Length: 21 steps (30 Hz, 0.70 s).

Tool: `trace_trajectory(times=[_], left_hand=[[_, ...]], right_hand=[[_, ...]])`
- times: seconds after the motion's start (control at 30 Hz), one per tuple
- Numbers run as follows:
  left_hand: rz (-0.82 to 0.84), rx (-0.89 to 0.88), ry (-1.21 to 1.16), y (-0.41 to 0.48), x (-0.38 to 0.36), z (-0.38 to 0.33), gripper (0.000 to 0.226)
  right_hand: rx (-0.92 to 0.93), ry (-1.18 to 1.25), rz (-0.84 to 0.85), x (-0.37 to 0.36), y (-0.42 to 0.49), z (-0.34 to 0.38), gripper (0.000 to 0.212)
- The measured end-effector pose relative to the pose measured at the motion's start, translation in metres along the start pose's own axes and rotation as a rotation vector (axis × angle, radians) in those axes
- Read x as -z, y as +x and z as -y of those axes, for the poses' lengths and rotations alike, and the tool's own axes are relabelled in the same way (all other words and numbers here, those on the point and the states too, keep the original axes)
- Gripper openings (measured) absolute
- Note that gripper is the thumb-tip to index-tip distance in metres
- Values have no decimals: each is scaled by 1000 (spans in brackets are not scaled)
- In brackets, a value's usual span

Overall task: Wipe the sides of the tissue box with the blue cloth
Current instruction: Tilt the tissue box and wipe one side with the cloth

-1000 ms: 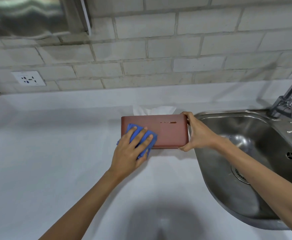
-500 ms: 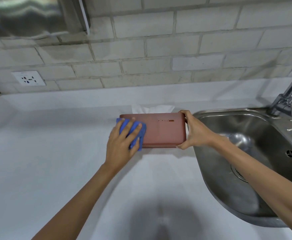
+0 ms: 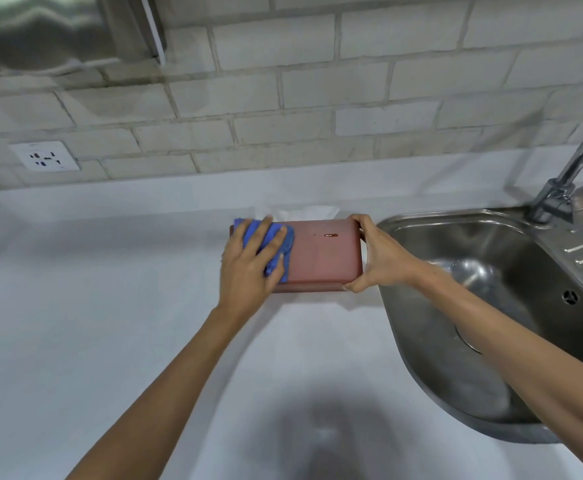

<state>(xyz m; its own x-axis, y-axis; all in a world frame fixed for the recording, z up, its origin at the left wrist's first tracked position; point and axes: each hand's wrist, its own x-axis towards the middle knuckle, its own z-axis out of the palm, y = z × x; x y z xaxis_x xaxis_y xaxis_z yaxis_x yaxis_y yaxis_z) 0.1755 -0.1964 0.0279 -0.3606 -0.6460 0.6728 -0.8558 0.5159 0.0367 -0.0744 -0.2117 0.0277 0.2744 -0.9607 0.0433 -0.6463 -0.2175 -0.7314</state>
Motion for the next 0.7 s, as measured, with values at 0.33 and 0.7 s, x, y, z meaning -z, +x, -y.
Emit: trace_trajectory(times=[0.33,0.7], left_hand=[[106,-290,-51,-32,0,-13,38],[151,-356,-60,-24,-6,-21,41]], right_hand=[[50,-22,-39,-7,-3,-8,102],[68,-31,-29,-6,0,-10,106]])
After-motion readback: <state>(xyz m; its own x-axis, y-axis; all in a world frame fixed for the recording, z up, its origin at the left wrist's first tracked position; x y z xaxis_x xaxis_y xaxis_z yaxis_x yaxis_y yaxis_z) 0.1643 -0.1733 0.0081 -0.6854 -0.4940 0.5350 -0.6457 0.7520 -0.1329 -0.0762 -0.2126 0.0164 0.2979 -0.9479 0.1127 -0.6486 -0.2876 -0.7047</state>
